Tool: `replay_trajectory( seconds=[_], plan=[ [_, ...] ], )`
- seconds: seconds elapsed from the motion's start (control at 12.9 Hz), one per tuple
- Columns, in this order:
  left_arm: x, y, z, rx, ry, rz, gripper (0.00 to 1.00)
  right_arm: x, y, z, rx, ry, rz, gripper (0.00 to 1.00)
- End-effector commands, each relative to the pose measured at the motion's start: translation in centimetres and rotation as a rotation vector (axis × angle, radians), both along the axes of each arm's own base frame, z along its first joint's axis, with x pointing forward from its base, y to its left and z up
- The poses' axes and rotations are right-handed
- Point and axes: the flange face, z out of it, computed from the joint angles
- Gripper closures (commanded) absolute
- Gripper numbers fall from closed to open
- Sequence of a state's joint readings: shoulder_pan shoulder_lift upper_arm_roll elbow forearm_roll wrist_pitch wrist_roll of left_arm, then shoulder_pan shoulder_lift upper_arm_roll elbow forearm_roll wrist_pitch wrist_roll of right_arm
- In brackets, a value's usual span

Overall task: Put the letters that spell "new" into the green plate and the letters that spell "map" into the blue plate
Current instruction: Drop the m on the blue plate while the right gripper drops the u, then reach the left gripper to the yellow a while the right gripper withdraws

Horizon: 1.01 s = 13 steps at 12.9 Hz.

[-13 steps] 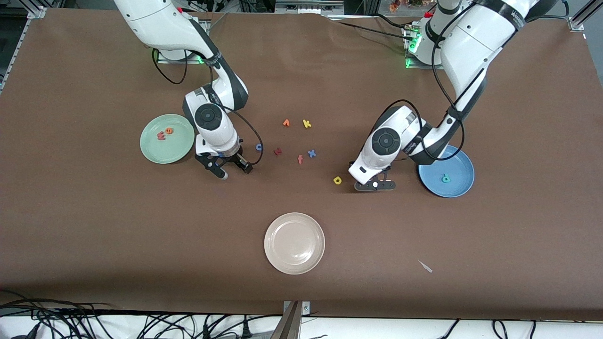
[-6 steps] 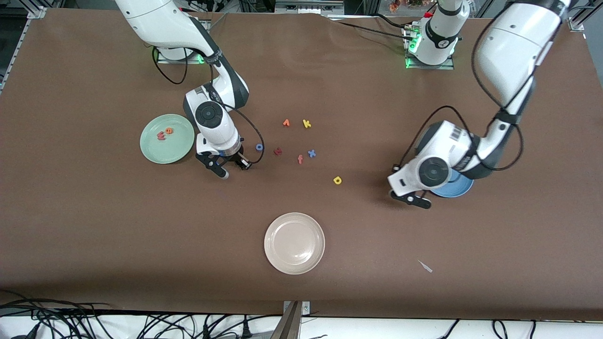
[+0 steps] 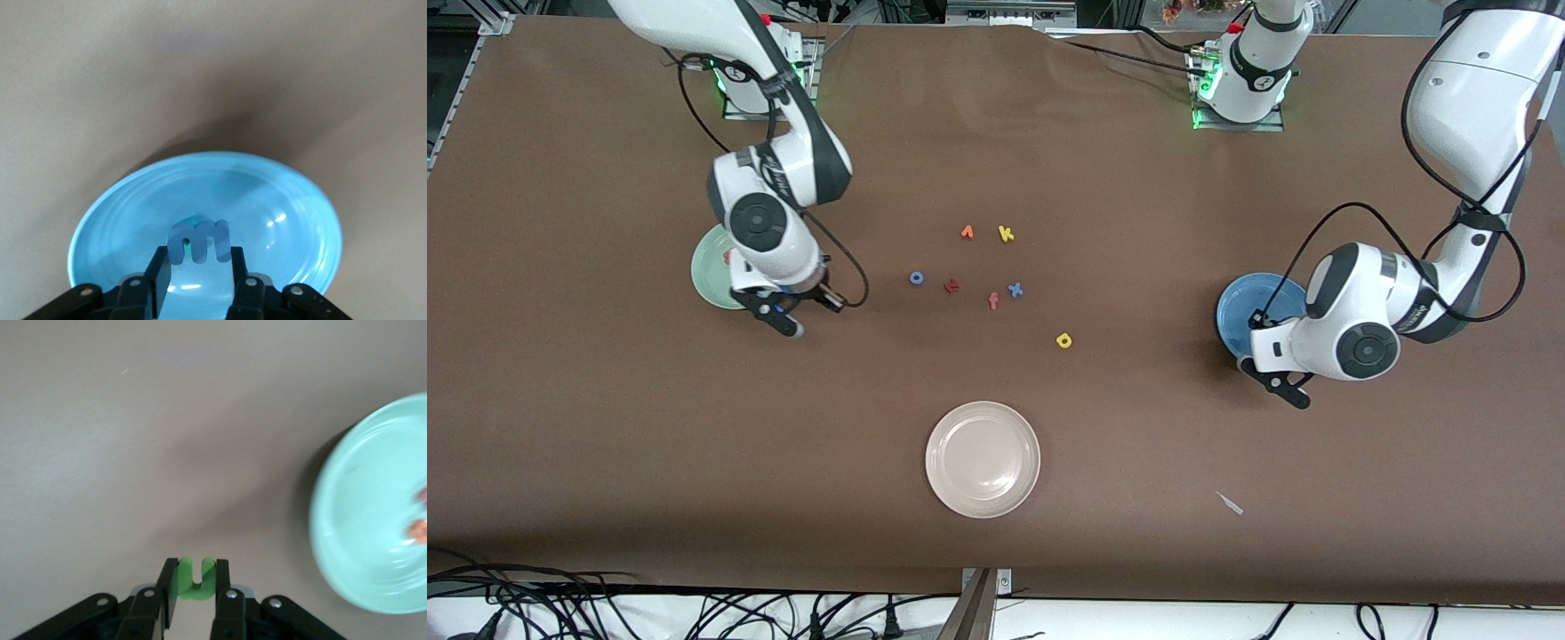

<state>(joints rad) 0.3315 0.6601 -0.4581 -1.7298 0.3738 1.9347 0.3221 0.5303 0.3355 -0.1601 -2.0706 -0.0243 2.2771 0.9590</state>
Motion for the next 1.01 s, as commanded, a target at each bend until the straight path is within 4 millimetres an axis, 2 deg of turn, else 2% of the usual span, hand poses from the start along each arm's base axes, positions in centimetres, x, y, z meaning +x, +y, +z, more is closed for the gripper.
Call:
replay_trajectory(
  seconds=[0.0,0.15,0.23,0.31,0.39,0.47,0.62,0.85,0.93],
  plan=[
    [-0.5,-0.8,0.8,0.016,0.016,-0.034,0.00,-3.1,-5.0,-0.1,0.004,0.061,0.062,0.98],
    [-0.5,-1.8,1.5,0.034,0.019,0.047,0.00,-4.7,-9.2,-1.4,0.008,0.094,0.088,0.96],
    [-0.7,-3.8,1.8,0.041,0.008,0.127,0.00,-5.3,-9.6,-2.1,0.010,0.098,0.098,0.94],
    [-0.8,-6.3,2.2,0.036,-0.001,0.204,0.00,-5.6,-9.7,-2.7,0.010,0.096,0.100,0.74],
    [-0.9,-8.0,2.4,0.026,-0.010,0.290,0.00,-5.7,-9.8,-2.8,0.008,0.099,0.100,0.32],
    [-0.9,-10.6,2.6,0.013,-0.037,0.343,0.00,-5.4,-10.1,-2.4,0.010,0.091,0.096,0.00],
    [-1.3,-14.9,2.2,0.018,-0.082,0.416,0.00,-4.6,-10.4,-0.6,0.026,0.058,0.090,0.00],
    [-2.0,-20.0,1.4,0.013,-0.134,0.535,0.00,-4.1,-10.4,4.0,0.072,-0.006,0.136,0.00],
    [-2.3,-21.6,1.1,0.009,-0.147,0.567,0.00,-2.9,-12.4,6.5,0.089,-0.040,0.190,0.00]
  ],
)
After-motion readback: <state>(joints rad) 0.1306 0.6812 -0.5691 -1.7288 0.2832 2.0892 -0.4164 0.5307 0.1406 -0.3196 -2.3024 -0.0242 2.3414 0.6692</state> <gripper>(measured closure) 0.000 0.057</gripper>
